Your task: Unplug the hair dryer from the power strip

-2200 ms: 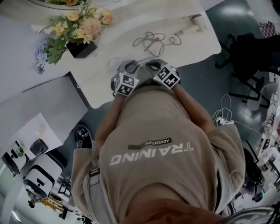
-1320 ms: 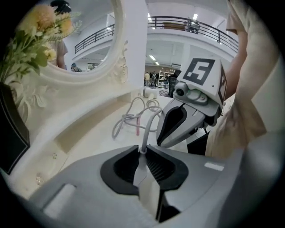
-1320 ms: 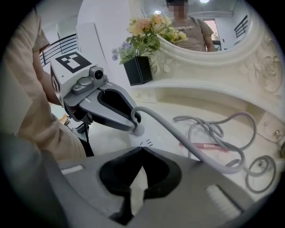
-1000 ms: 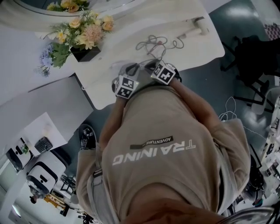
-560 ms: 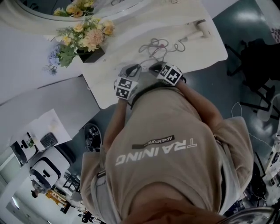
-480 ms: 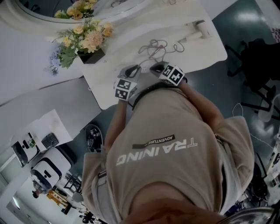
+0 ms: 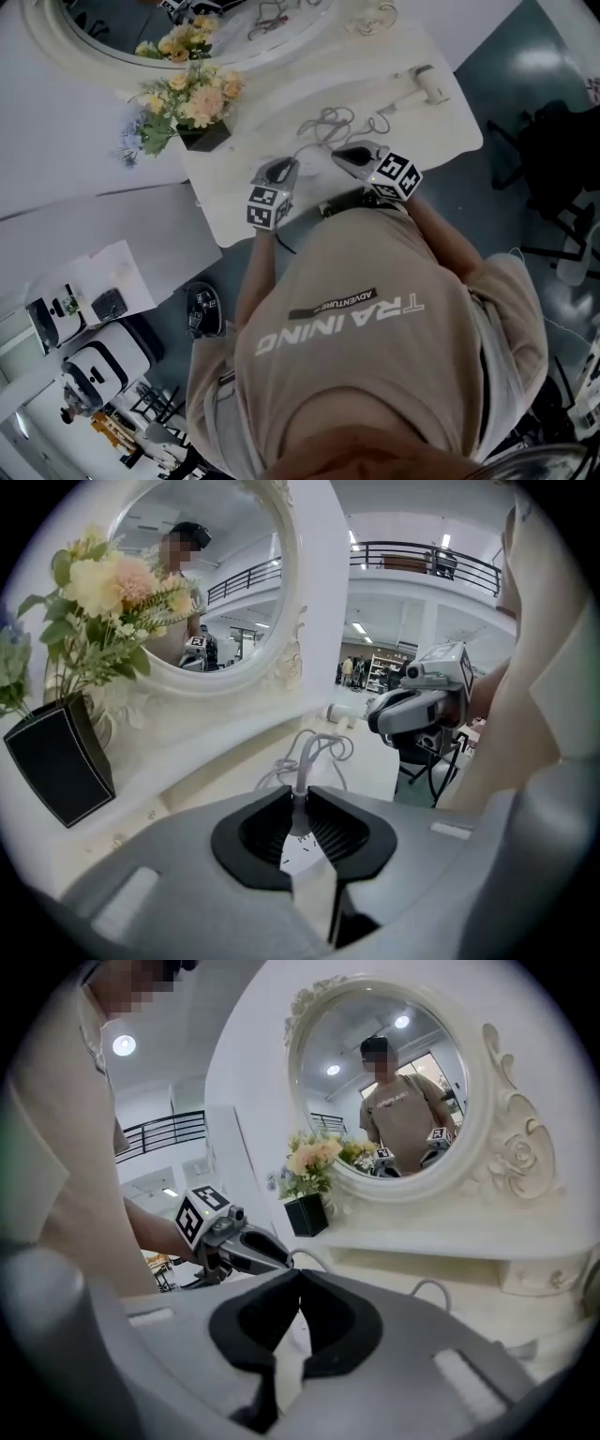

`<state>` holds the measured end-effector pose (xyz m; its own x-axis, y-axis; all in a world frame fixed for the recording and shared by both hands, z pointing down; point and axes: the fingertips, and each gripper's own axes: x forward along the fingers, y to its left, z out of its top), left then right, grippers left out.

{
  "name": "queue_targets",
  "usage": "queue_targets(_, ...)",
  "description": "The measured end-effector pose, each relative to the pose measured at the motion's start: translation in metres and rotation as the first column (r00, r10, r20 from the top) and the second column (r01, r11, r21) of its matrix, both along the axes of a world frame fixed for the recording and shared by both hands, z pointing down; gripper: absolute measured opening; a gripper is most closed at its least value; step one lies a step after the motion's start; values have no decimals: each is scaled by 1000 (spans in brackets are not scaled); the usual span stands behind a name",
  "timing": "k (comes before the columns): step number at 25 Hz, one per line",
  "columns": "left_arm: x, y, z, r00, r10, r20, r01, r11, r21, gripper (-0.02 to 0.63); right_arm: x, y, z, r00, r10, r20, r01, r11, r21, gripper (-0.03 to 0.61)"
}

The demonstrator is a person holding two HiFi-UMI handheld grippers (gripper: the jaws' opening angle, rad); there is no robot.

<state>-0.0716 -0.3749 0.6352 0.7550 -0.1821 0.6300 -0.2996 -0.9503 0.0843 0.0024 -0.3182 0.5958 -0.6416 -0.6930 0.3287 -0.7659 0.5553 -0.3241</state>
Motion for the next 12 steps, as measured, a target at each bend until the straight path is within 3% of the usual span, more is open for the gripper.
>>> queue_targets(7, -4, 10, -7, 1000, -19, 0, 19, 999, 26, 58, 11, 6, -24, 1000, -3, 20, 2, 997, 72, 3)
queue_targets(12, -1, 17, -25, 1000, -11, -16, 12, 998, 63, 58, 11, 9, -46, 1000, -6, -16, 8, 992, 126, 3)
